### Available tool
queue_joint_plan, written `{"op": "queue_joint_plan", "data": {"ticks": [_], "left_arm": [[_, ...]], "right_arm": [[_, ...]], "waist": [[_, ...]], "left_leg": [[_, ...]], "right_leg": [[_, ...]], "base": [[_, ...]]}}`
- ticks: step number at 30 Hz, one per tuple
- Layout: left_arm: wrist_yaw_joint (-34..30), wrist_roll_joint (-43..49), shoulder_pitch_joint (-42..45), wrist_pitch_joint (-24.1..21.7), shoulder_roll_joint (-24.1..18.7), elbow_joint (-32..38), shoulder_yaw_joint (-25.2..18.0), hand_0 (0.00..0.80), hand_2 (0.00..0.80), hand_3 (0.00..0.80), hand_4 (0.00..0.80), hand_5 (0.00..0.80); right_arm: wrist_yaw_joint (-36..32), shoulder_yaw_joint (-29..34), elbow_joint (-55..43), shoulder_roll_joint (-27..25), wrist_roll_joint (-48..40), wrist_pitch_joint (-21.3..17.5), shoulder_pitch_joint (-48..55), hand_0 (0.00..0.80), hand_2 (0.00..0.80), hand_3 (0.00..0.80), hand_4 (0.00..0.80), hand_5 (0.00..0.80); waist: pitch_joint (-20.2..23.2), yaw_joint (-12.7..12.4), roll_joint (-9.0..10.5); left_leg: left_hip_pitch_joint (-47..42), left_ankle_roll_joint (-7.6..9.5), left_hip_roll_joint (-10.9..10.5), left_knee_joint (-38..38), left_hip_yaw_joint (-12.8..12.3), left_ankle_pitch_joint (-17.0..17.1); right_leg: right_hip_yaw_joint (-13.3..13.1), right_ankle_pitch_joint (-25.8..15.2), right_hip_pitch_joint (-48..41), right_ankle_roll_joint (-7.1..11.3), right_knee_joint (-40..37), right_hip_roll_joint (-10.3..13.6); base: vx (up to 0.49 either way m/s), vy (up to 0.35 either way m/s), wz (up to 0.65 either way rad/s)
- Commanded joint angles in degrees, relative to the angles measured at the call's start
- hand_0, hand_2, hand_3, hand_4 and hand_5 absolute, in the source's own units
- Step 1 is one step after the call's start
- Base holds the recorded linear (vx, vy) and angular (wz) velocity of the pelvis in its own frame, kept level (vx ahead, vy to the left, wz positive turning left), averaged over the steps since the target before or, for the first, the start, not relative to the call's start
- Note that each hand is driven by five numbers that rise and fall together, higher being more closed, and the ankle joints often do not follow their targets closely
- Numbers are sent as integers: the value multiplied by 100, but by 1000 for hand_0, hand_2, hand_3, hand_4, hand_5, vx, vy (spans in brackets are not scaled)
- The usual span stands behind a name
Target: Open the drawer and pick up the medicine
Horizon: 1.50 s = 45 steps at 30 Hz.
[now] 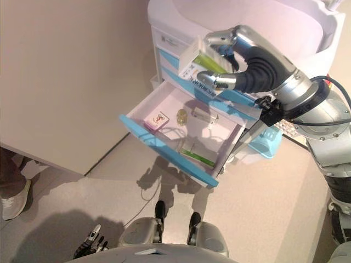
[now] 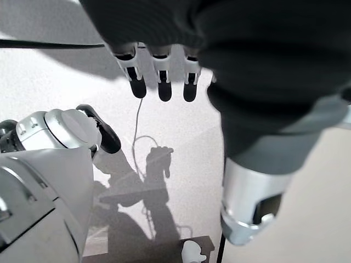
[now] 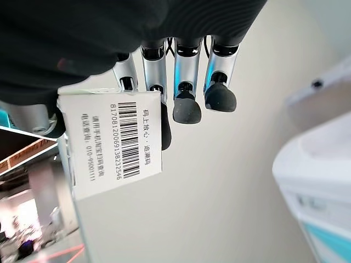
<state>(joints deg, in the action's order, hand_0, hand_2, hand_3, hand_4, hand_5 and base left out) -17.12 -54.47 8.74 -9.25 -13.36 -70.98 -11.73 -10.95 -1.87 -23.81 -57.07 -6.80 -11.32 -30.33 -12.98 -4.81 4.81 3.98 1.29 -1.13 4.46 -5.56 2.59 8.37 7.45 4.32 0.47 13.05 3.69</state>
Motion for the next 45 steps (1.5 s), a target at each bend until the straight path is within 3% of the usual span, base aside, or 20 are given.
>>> {"op": "queue_joint_plan", "data": {"ticks": [1, 12, 20, 34, 45], "left_arm": [[56, 178, 153, -195, -123, -135, -199, 0, 0, 0, 0, 0], [150, 247, 176, -198, -178, -239, -207, 0, 0, 0, 0, 0], [333, 412, 194, -65, -369, -136, -284, 0, 0, 0, 0, 0], [541, 515, 152, 258, -650, 33, -205, 0, 0, 0, 0, 0], [539, 466, 167, 376, -771, 97, -105, 0, 0, 0, 0, 0]], "right_arm": [[466, 293, -152, 165, -257, 115, -35, 800, 800, 800, 800, 800], [1097, 118, 573, -368, 52, 760, -712, 800, 800, 800, 800, 800], [1243, -891, 2228, -949, 503, 1125, -1678, 800, 800, 800, 800, 800], [1181, -3081, 5287, -1060, 1190, 901, -3160, 800, 800, 800, 800, 800], [1070, -3614, 6443, -860, 1266, 599, -3187, 800, 800, 800, 800, 800]], "waist": [[147, -103, 261], [338, -180, 326], [395, -323, 405], [367, -675, 417], [268, -869, 339]], "left_leg": [[-180, -278, 84, 332, 174, -932], [-367, -302, 108, 221, 232, -926], [-404, -307, 106, 177, 333, -884], [-372, -307, 54, 210, 646, -860], [-279, -305, 19, 272, 843, -844]], "right_leg": [[-202, -696, -264, 817, -760, 507], [-81, -707, -469, 827, -855, 544], [23, -741, -565, 834, -926, 571], [278, -733, -675, 799, -960, 641], [397, -709, -664, 771, -917, 678]], "base": [[32, -2, 0], [19, -1, 0], [31, -29, 4], [24, -19, 7], [10, -4, 6]]}}
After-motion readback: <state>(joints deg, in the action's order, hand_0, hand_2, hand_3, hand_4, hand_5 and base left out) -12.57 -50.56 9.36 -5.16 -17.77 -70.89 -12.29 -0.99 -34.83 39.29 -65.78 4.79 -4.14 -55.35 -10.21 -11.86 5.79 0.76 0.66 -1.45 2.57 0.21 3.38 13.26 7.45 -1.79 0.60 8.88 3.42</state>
